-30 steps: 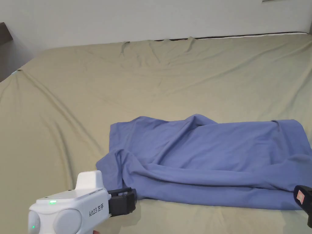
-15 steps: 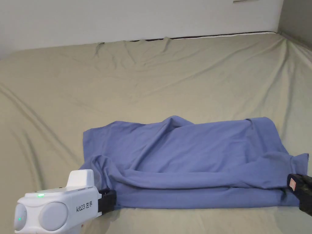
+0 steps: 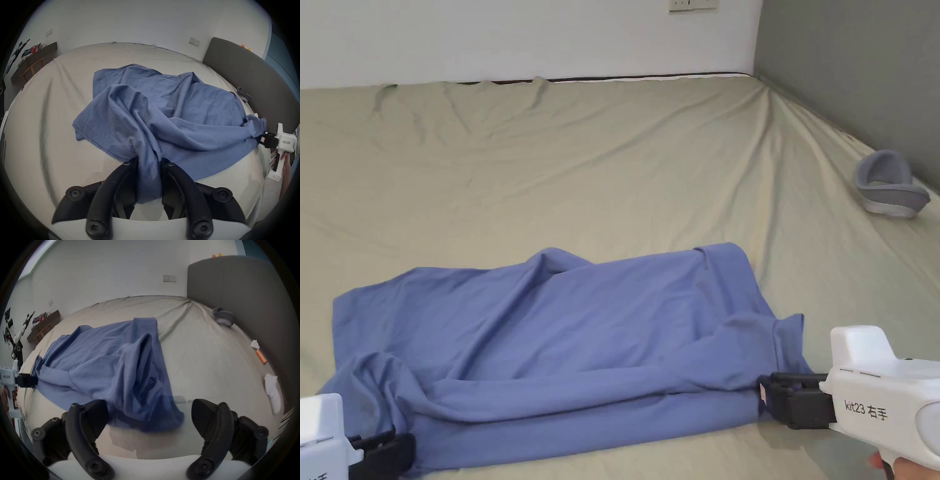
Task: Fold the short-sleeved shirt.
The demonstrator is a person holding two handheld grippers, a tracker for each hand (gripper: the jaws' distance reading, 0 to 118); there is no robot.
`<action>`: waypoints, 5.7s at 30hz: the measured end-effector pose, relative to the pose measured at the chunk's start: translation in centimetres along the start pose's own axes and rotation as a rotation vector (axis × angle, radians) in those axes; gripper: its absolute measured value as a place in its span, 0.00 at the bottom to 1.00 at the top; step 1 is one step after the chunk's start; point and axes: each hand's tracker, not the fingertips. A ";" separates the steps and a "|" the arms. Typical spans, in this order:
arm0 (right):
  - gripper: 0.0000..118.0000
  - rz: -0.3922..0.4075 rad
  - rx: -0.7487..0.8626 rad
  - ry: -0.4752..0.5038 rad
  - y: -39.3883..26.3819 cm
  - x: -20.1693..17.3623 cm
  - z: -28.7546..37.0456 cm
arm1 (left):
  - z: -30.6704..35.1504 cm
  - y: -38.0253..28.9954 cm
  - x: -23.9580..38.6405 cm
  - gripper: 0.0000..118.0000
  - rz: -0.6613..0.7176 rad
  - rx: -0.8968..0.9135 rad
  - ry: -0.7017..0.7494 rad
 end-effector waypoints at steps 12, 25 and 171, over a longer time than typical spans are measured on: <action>0.09 0.023 0.088 0.029 0.1 -2.3 0.1 | 7.1 -0.1 3.2 0.16 0.125 0.059 -0.097; 0.09 -0.108 0.202 0.079 -4.5 -3.3 11.6 | 15.9 -4.6 4.9 0.16 0.126 0.162 -0.122; 0.25 -0.019 -0.017 -0.028 -8.9 -4.3 11.3 | 14.7 -9.1 5.4 0.37 0.095 0.093 0.285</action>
